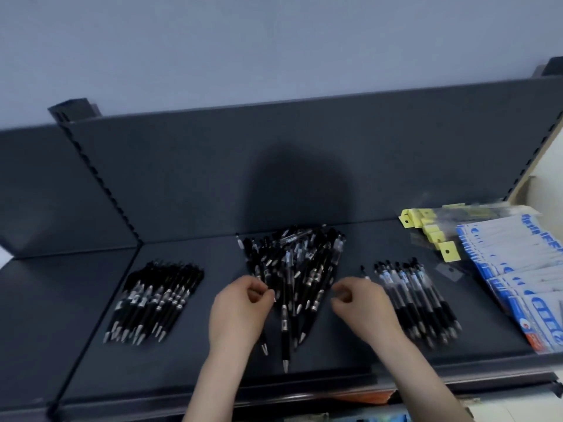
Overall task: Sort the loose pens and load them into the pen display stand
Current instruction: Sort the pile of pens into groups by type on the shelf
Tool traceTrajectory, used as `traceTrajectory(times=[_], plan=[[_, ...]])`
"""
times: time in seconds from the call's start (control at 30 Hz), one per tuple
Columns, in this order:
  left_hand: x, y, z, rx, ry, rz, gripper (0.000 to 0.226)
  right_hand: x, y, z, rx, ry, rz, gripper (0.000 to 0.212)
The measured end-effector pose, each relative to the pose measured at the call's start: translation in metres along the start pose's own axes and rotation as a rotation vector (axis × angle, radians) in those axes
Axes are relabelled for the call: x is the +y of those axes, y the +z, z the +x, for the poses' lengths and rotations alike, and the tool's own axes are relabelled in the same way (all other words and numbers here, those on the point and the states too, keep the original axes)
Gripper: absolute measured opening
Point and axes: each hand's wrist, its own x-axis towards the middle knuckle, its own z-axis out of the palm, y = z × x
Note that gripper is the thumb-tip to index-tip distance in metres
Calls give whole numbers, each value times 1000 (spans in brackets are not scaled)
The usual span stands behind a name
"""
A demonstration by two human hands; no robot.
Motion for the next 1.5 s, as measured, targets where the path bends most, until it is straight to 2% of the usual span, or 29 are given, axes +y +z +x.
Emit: traceTrajectory(times=[0.2, 0.33, 0.37, 0.47, 0.63, 0.77, 0.9, 1.0, 1.23, 1.5], plan=[[-39, -23, 3, 8, -63, 34, 12, -19, 26, 5, 85, 114, -4, 26], [-45, -25, 3, -44, -59, 132, 10, -26, 32, 8, 115, 183, -31, 17], [-44, -24, 2, -65, -64, 152, 11, -27, 34, 8, 114, 197, -24, 20], [-40, -17, 2, -111, -61, 227, 17, -27, 38, 10, 88, 235, 47, 30], [-34, -7, 5, -128, -76, 318, 25, -26, 34, 8, 68, 304, 212, 23], [-31, -8, 6, -151, -112, 285, 23, -26, 25, 0, 112, 286, 339, 7], [-33, -19, 8, -161, -158, 194, 18, -42, 17, -5, 141, 179, 399, 8], [-39, -34, 9, -120, -159, 127, 16, -68, 20, -9, 96, 94, 432, 9], [-65, -89, 11, 41, -123, 35, 12, -133, 69, -14, -167, -6, 538, 7], [-124, -152, 23, 174, -164, 18, 11, -178, 135, -3, -266, 32, 530, 9]])
